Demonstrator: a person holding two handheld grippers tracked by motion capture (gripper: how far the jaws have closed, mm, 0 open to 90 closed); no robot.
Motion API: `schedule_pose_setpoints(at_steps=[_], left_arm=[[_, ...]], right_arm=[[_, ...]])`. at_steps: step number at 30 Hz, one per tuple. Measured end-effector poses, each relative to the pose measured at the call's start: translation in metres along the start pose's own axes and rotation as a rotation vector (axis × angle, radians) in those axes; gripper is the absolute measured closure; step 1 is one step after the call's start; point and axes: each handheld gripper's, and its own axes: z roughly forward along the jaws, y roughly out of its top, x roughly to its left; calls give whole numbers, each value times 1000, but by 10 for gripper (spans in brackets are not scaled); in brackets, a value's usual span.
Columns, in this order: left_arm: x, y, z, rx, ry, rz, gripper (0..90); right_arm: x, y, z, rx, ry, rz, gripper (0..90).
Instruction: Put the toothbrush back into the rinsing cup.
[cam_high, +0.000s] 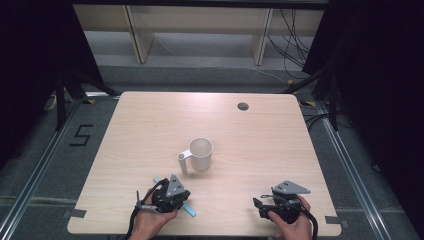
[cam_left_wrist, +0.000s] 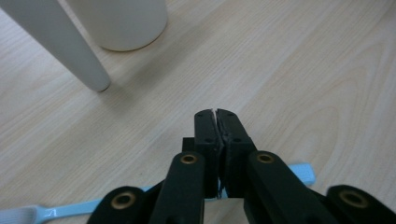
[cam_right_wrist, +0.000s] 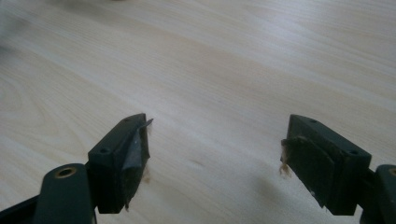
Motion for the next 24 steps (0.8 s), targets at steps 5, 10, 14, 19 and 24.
schedule_pose_setpoints(at_steps=[5,10,14,19,24], left_arm=[[-4,0,5,-9,-35,-13,896],[-5,2,6,-10,-47,-13,897],[-6,2,7,-8,-61,-17,897],[-7,0,8,1,-74,-16,897],[-7,-3,6,9,-88,4,897]], right_arm=[[1,1,-1,15,7,16,228],[1,0,-1,28,17,26,228],[2,0,-1,15,2,21,228],[2,0,-1,21,2,19,228],[2,0,-1,20,2,19,228]])
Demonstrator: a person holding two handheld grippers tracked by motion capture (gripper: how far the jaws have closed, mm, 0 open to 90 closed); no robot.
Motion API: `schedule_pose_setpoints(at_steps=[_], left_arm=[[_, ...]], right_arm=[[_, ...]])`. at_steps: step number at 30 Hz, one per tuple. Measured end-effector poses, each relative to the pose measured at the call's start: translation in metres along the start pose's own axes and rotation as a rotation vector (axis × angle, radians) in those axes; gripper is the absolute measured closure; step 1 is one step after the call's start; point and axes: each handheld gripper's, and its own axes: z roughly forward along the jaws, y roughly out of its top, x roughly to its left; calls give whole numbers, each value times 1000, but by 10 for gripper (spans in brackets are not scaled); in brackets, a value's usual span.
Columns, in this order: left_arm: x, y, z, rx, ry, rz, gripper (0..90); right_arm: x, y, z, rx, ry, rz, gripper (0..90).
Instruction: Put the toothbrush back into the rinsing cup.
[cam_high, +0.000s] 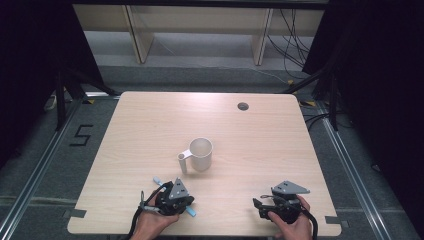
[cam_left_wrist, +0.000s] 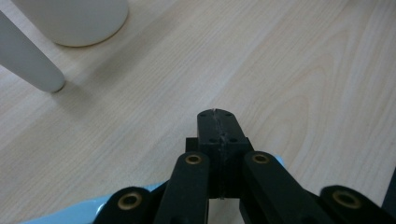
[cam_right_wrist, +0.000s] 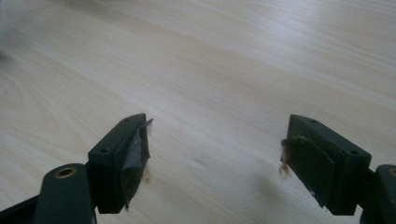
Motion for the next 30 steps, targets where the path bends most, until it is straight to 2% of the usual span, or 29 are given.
schedule_pose_setpoints(at_steps=[9,11,13,19,20,25,26,28,29,30], left_arm=[[3,-11,-5,22,-5,-9,897],[4,-14,-11,31,-4,4,896],[4,-18,-15,26,-7,-10,897],[8,-28,-26,42,-10,-7,896],[8,-30,-28,37,-7,-18,896],[14,-41,-38,51,9,-19,896],[15,-42,-40,52,15,-22,895],[16,-44,-43,55,19,-20,895],[17,-46,-45,58,20,-22,895],[18,-47,-47,58,25,-24,895]], right_arm=[[1,1,0,-7,1,3,230],[0,0,0,-3,1,3,231],[1,0,0,-9,0,5,231],[1,1,0,-9,3,4,230],[1,1,0,-9,3,4,230],[1,1,0,-7,3,4,230],[-1,0,2,-14,5,-20,230],[-1,0,2,-18,-1,-23,230],[1,1,1,-9,3,2,230],[0,1,1,-10,3,-2,230]])
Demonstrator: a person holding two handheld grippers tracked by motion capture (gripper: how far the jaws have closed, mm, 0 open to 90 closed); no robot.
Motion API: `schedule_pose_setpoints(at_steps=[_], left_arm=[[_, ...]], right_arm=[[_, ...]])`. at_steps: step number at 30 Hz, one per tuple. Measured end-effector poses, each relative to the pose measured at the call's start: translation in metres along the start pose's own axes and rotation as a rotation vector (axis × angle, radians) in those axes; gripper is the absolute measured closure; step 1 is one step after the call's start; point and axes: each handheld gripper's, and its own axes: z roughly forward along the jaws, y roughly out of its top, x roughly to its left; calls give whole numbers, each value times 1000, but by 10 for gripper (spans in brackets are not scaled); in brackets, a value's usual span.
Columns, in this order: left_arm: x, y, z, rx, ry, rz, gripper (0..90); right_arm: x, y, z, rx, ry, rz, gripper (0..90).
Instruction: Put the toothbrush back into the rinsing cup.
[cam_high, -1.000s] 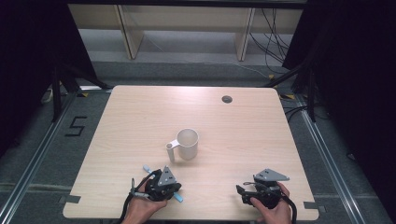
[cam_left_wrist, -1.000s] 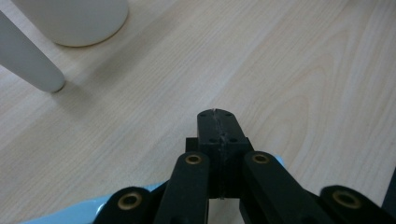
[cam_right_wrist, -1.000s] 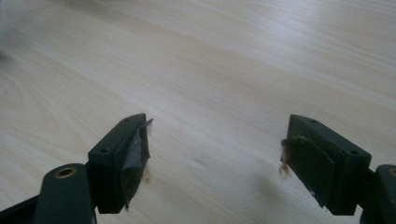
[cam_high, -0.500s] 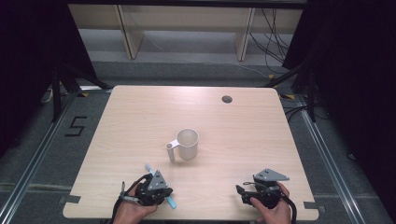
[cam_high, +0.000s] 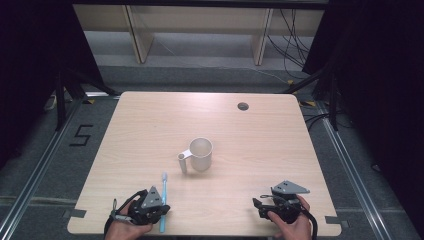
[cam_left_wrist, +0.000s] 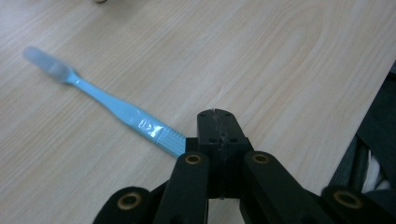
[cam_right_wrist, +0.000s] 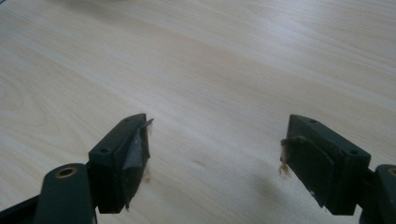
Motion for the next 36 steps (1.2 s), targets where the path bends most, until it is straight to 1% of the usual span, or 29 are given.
schedule_pose_setpoints(at_steps=[1,2,3,4,5,7,8,9,11,12,13,14,15,16,17,19,20,22,23,24,26,27,28,29,30,31,32,34,36], left_arm=[[2,-1,-2,6,5,0,896],[3,-3,-3,11,7,-2,895],[3,-3,-3,11,7,-2,895],[6,-6,-6,20,18,3,895],[6,-6,-6,20,18,3,895],[8,-8,-8,25,22,-12,895],[13,-9,-11,45,40,9,895],[13,-9,-11,45,40,9,895],[19,-12,-14,47,51,4,895],[20,-13,-14,43,58,-5,895],[20,-13,-14,43,58,-5,895],[23,-14,-17,45,68,-5,896],[23,-14,-17,45,68,-5,895],[24,-14,-18,45,69,-6,895],[26,-14,-20,56,76,5,895],[27,-15,-20,50,78,-5,896],[28,-14,-21,62,72,0,895],[29,-13,-23,47,73,-17,891],[29,-13,-23,47,73,-17,873],[29,-12,-24,53,70,-18,873],[31,-9,-26,79,63,-2,830],[32,-7,-27,97,57,-1,817],[34,-4,-27,121,54,-7,780],[35,-2,-26,128,52,-6,760],[35,-2,-26,128,52,-6,755],[37,1,-24,139,52,-12,749],[37,2,-23,148,55,-12,747],[38,4,-22,149,55,-12,743],[39,8,-21,180,45,-12,737]], right_arm=[[-1,-1,1,-8,-4,-24,231],[-1,-1,1,-2,0,-14,230],[-1,-1,1,-9,0,-20,228],[1,0,-1,2,2,10,227],[3,0,-1,8,5,28,228],[2,0,-1,8,6,19,228],[3,-1,1,1,24,22,227],[1,0,0,2,7,1,227],[2,0,0,7,11,7,227],[2,-1,0,5,2,5,228],[2,0,-1,10,6,22,229],[2,0,-1,5,1,21,228],[2,0,-1,5,1,22,228],[0,0,1,1,6,-5,228],[-1,0,1,-4,8,-15,228],[-1,0,1,-6,8,-17,228],[1,0,0,4,8,15,228],[1,0,0,4,7,10,228],[1,0,0,4,7,10,228],[1,0,1,8,29,11,229],[1,0,1,5,24,5,229],[1,0,1,5,24,7,229],[1,0,1,8,27,12,228],[1,0,1,7,26,17,229],[1,0,0,0,12,13,229],[1,0,0,0,9,8,229],[1,0,1,8,22,14,229],[1,0,1,11,28,13,228],[1,0,1,5,25,17,229]])
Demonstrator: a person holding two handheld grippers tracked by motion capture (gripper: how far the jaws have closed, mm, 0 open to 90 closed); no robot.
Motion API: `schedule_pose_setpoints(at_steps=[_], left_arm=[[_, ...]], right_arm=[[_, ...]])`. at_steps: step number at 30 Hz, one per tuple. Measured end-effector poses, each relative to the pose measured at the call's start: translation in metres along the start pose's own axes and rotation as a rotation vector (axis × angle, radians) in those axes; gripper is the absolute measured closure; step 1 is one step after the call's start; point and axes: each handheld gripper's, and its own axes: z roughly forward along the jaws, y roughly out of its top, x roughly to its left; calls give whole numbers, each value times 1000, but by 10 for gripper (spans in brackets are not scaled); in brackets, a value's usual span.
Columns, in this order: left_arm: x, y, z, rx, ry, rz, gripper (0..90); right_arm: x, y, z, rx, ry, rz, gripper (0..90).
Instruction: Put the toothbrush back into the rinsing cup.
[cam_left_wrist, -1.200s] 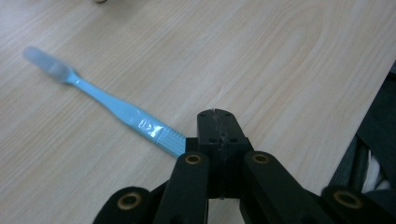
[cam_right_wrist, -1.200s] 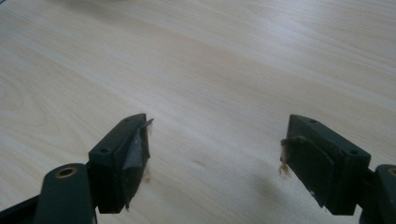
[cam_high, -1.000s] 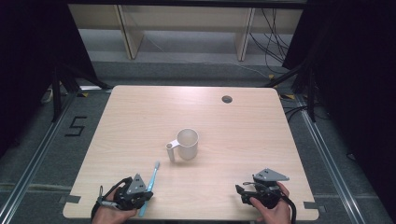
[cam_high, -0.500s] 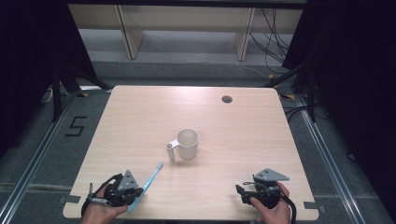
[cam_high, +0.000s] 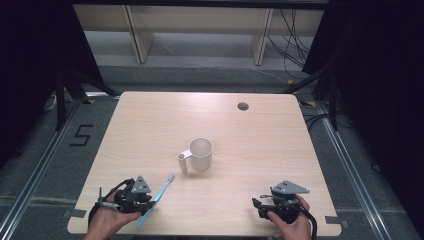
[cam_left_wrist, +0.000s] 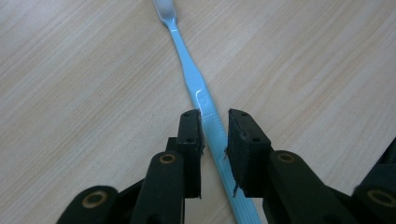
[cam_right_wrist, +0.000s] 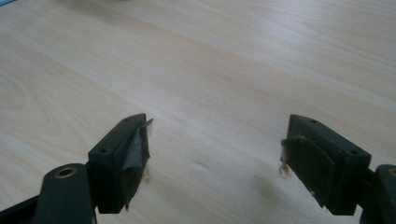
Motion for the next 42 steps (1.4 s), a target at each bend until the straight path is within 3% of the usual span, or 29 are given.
schedule_pose_setpoints(at_steps=[7,10,11,14,18,22,25,26,32,34,37,38,41,42], left_arm=[[1,4,4,17,17,-5,722],[2,5,6,30,-3,-13,720],[1,6,6,37,-5,-14,717],[0,8,8,63,-9,-21,709],[1,12,11,77,-10,-39,692],[2,14,15,113,-24,-45,687],[1,15,19,120,-22,-48,687],[2,17,20,145,-24,-36,688],[4,19,21,156,-46,-60,698],[5,21,21,180,-35,-38,705],[4,23,21,196,-35,-46,711],[5,24,22,198,-29,-24,722],[4,26,23,204,-33,-35,743],[5,27,23,206,-35,-22,756]], right_arm=[[1,0,-1,1,-8,-1,229],[0,-1,0,2,-19,-19,229],[1,0,-1,7,-6,5,229],[0,0,0,5,-3,6,228],[0,0,0,-6,-15,-18,228],[1,0,-1,2,-9,7,229],[0,0,-1,8,-5,5,229],[0,0,-1,3,-5,-1,229],[0,0,-1,-3,-9,0,230],[1,0,-1,7,-5,4,229],[0,0,-1,-1,-9,-4,230],[0,0,-2,-1,-16,1,230],[1,0,-1,7,-6,5,230],[0,0,-1,1,-6,-2,230]])
